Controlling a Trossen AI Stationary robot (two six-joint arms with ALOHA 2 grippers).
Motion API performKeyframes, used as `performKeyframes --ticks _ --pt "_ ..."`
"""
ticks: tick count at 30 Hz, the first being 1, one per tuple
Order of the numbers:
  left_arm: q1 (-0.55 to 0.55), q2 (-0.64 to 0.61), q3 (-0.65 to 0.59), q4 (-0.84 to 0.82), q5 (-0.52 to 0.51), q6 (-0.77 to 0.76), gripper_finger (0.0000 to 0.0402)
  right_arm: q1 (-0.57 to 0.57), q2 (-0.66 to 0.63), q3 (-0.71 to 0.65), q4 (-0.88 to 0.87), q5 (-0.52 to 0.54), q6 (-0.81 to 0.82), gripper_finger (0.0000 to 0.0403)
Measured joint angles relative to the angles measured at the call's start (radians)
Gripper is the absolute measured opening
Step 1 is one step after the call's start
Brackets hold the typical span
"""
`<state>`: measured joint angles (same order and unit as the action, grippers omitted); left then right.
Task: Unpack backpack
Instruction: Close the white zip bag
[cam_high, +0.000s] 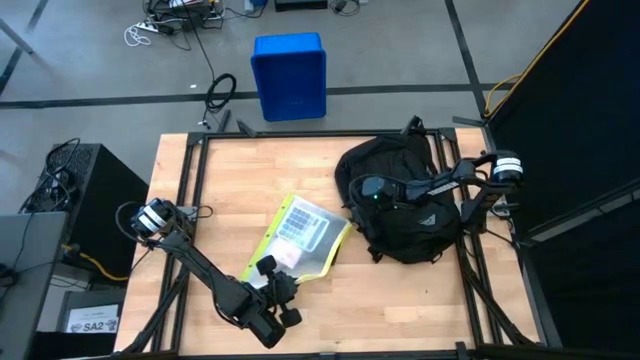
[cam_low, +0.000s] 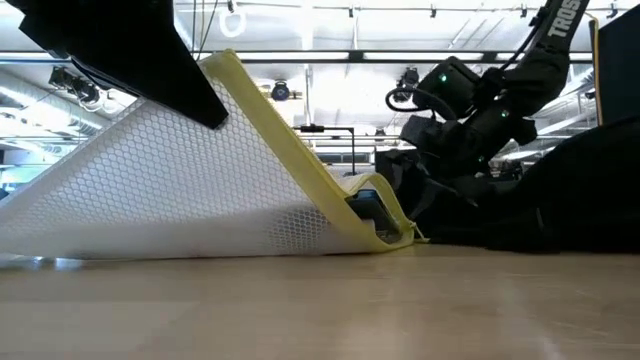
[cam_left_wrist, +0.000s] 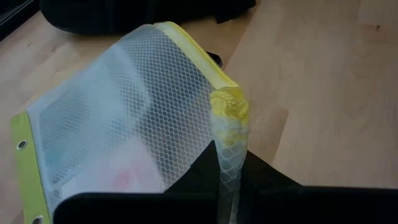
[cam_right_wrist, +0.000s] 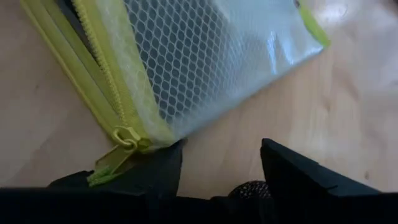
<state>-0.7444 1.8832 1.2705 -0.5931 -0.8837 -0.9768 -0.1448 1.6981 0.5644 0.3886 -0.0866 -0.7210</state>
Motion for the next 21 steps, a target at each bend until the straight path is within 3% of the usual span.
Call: performKeyframes --ticks 8,21 --pt "0.0 0.0 0.0 0.005 0.001 0.001 0.0 0.099 0.001 0.0 0.017 0.041 -0.015 0.0234" --pt "0.0 0.0 0.0 0.015 0.0 0.001 0.0 0.249 0.004 0.0 0.001 0.017 0.017 0.0189"
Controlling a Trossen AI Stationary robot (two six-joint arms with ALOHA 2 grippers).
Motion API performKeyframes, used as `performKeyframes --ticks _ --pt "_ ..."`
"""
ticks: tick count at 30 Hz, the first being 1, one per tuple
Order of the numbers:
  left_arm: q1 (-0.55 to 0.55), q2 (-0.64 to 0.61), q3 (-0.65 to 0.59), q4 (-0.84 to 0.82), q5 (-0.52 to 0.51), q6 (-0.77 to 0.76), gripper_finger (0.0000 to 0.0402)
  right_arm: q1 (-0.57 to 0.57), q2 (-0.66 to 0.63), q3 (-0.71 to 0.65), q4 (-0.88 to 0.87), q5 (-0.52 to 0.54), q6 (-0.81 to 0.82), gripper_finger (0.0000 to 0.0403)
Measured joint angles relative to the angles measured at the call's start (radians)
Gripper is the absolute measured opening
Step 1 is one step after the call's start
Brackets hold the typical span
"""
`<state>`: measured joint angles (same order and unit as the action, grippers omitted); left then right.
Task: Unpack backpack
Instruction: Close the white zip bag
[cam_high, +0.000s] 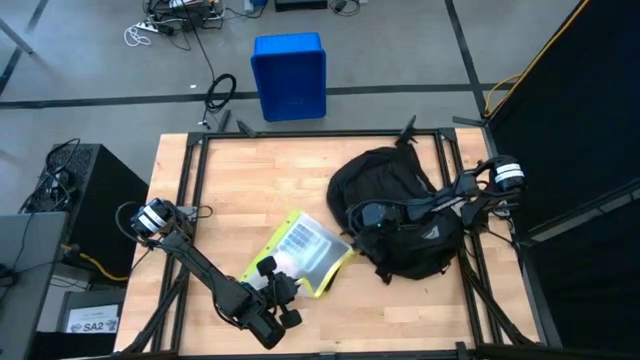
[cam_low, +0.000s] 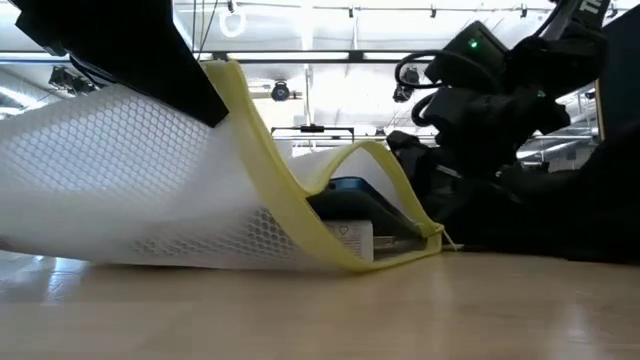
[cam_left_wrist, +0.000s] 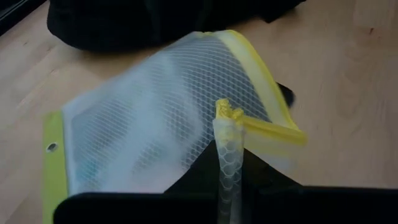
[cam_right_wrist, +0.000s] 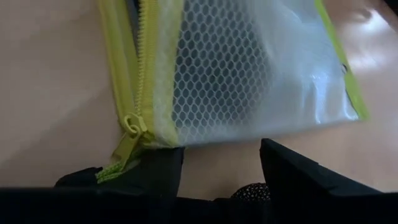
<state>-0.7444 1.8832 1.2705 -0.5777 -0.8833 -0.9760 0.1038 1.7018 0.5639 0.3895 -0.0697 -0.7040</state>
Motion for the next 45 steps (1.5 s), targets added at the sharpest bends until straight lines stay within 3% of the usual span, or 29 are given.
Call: performKeyframes --ticks 14,19,23,31,35,39,45 --pt "0.0 0.0 0.0 0.005 0.0 -0.004 0.0 0.074 0.006 -0.006 0.145 -0.104 0.102 0.0066" --pt "0.0 0.0 0.0 0.009 0.0 -0.005 0.0 0.098 0.006 -0.005 0.186 -0.11 0.132 0.005" --pt "0.0 0.0 0.0 0.009 -0.001 -0.005 0.0 0.119 0.005 -0.003 0.173 -0.073 0.135 0.0074" --pt "0.0 0.0 0.0 0.009 -0.001 -0.005 0.0 0.187 0.001 -0.001 0.139 -0.002 0.118 0.0182" --pt "0.004 0.0 0.0 0.015 -0.002 -0.008 0.0 0.209 0.0 -0.001 0.145 0.039 0.104 0.0199" --pt "0.011 0.0 0.0 0.027 -0.002 -0.002 0.0 0.214 0.0 -0.001 0.162 0.062 0.076 0.0163" --pt "0.014 0.0 0.0 0.029 -0.002 -0.001 0.0 0.213 0.001 -0.002 0.215 0.059 0.071 0.0029"
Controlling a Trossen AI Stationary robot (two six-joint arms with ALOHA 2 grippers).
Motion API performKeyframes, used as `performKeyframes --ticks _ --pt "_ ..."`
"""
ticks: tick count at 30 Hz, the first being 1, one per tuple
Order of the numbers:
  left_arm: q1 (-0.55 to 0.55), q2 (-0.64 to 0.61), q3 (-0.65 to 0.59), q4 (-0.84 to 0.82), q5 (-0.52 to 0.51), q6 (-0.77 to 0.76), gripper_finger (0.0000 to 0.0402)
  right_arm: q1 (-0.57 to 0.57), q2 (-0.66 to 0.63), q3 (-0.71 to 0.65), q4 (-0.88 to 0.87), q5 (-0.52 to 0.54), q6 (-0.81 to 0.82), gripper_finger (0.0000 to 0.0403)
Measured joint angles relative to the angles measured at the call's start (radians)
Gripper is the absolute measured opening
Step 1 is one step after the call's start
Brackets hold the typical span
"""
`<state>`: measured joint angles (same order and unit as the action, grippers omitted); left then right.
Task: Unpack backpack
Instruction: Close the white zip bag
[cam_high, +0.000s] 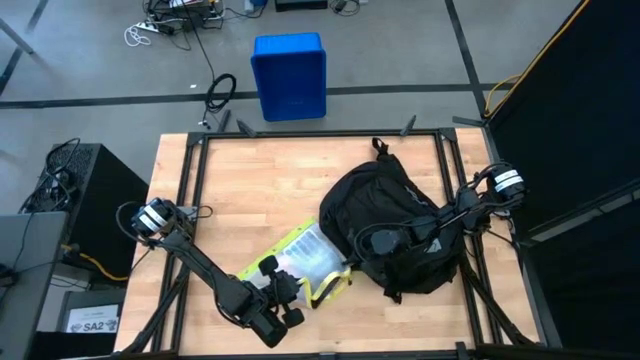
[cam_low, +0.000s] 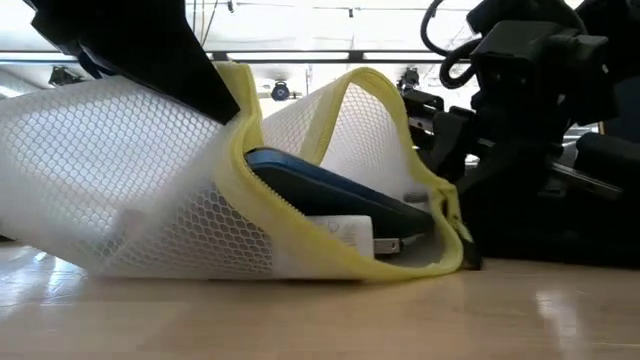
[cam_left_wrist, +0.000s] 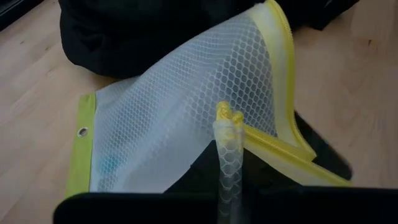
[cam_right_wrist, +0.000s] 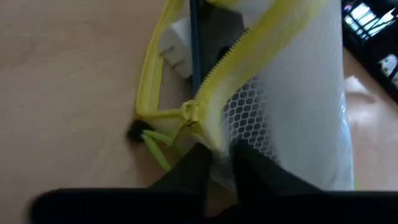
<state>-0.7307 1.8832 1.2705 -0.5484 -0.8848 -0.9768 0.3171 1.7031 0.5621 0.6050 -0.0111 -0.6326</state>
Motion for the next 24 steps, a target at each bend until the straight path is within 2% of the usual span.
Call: performKeyframes --ticks 2,7,11,17,21,24 --pt "0.0 0.0 0.0 0.0 0.0 0.0 0.0 0.0 0.0 0.0 0.023 -0.005 0.011 0.001" --pt "0.0 0.0 0.003 0.0 0.0 0.0 0.0 -0.001 -0.001 0.0 0.068 0.028 0.108 0.0002" --pt "-0.003 0.0 0.058 -0.074 -0.007 0.002 0.0 -0.002 -0.044 -0.001 0.092 0.032 0.19 0.0001" --pt "-0.033 0.0 0.203 -0.281 -0.109 -0.006 0.0 -0.002 -0.218 -0.001 0.051 0.025 0.318 0.0" --pt "-0.065 -0.008 0.282 -0.458 -0.215 -0.106 0.0 -0.003 -0.364 -0.001 -0.024 0.015 0.401 0.0" --pt "-0.092 -0.04 0.288 -0.549 -0.297 -0.2 0.0 -0.006 -0.465 -0.001 -0.074 -0.002 0.466 0.0"
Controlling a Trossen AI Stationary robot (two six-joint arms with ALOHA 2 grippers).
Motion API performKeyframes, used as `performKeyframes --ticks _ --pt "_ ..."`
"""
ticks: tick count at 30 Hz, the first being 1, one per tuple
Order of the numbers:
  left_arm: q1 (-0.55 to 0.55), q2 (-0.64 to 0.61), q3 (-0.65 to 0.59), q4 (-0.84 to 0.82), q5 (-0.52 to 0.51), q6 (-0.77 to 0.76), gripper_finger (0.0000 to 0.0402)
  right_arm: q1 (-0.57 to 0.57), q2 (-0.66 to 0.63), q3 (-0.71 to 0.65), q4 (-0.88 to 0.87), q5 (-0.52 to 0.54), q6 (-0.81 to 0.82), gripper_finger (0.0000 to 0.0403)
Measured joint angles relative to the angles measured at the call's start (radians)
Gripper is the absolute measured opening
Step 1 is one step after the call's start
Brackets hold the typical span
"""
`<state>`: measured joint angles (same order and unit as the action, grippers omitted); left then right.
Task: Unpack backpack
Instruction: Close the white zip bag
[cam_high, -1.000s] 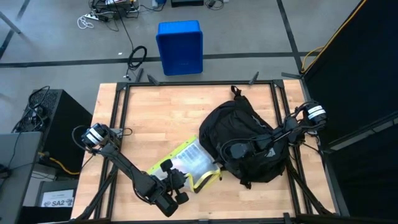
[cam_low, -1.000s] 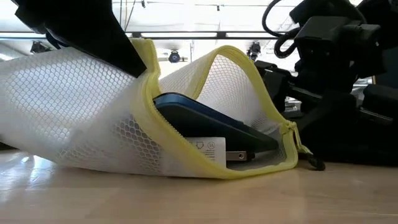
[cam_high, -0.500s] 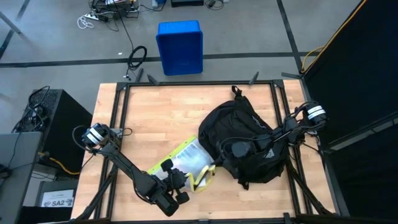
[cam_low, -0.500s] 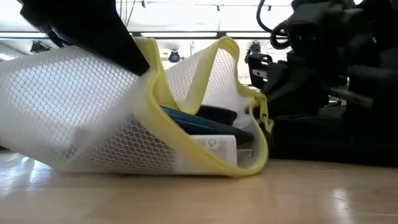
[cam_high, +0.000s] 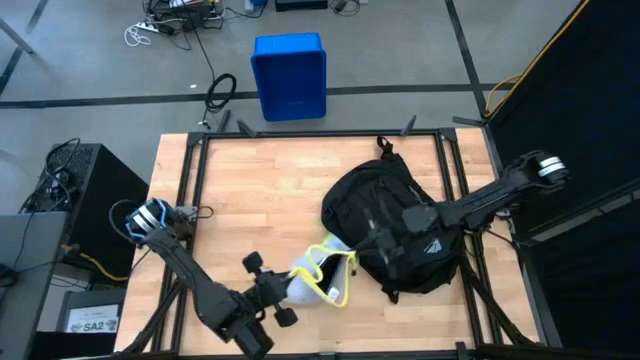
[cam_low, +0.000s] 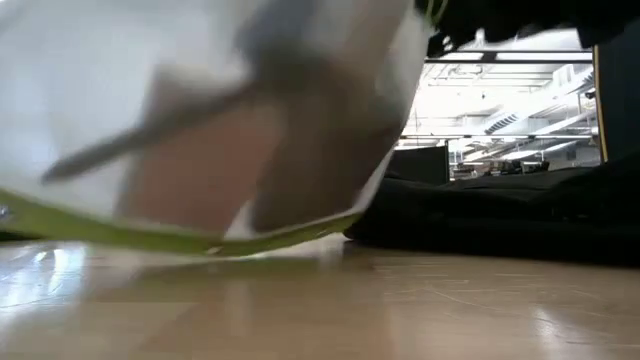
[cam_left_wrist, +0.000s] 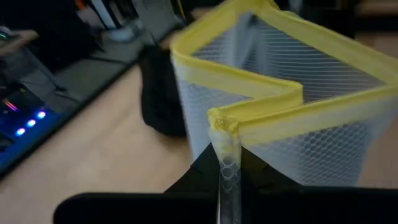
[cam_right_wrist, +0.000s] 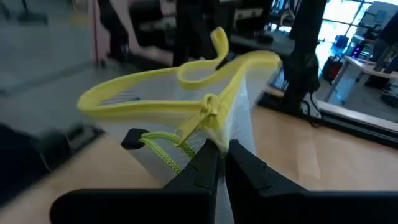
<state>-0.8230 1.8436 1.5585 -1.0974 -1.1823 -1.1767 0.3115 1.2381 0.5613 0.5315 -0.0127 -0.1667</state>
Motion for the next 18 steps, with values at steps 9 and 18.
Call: performKeyframes --ticks 9,18 --pt "-0.076 -0.075 -0.068 -0.296 -0.106 -0.446 0.0 -0.014 -0.179 0.001 -0.072 -0.027 0.283 0.0" --pt "-0.122 -0.236 -0.405 -0.21 -0.046 -0.749 0.0 -0.147 -0.177 0.002 -0.187 -0.098 0.48 0.0"
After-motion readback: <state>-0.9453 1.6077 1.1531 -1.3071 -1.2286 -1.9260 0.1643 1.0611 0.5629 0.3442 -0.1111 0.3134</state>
